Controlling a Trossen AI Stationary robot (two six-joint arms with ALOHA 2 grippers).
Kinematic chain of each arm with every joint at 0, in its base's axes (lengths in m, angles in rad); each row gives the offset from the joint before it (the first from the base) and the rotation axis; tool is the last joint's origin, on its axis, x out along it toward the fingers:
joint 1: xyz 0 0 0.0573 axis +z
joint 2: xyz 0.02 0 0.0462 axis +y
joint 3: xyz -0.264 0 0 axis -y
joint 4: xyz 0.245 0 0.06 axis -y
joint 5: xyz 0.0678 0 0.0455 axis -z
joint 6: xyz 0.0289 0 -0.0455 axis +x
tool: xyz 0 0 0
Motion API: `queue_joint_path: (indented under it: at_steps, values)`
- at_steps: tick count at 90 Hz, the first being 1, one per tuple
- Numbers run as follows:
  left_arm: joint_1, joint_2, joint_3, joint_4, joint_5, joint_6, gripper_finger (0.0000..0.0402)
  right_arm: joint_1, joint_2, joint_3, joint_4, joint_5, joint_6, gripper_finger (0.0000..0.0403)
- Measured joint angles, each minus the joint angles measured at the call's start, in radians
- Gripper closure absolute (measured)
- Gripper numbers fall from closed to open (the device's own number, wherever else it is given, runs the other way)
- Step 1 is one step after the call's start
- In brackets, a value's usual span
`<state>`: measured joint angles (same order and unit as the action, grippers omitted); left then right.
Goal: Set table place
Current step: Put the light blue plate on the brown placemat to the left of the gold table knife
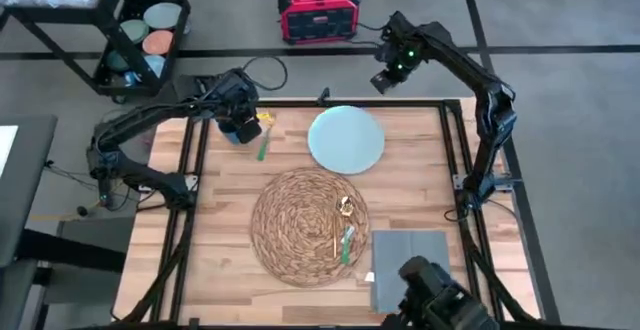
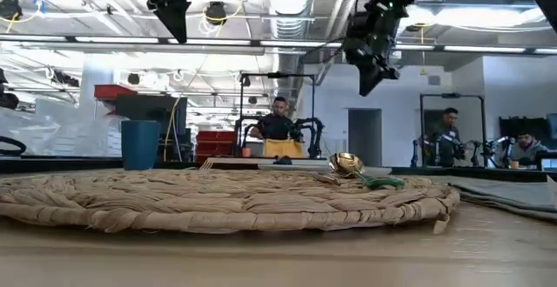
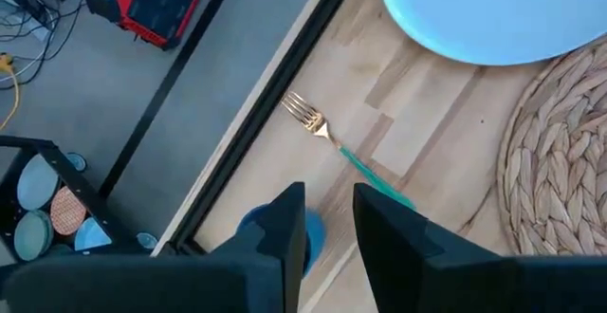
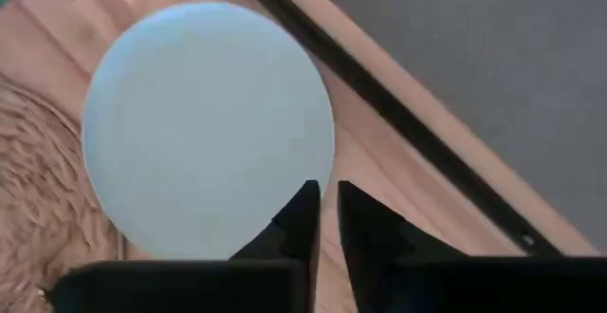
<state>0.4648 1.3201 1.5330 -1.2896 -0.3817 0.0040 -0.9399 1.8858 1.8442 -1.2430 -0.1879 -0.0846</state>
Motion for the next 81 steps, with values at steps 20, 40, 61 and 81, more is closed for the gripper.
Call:
queue_joint_path:
  at_steps: [20, 40, 61, 81]
  values:
    - [0.0, 0.001, 0.0, 0.002, 0.0, 0.014, 0.0325, -0.031, 0.0, -0.208, 0.165, -0.023, 0.036, 0.026]
    - [0.0, 0.002, 0.0, 0.002, 0.002, -0.003, 0.0325, -0.028, 0.001, -0.39, 0.284, -0.058, 0.129, 0.0197]
    - [0.0, 0.002, 0.0, 0.013, 0.002, -0.017, 0.0325, -0.007, 0.001, -0.476, 0.308, -0.098, 0.177, 0.0202]
    - [0.0, 0.002, 0.0, 0.024, 0.002, -0.027, 0.0325, 0.032, 0.001, -0.537, 0.398, -0.145, 0.263, 0.0211]
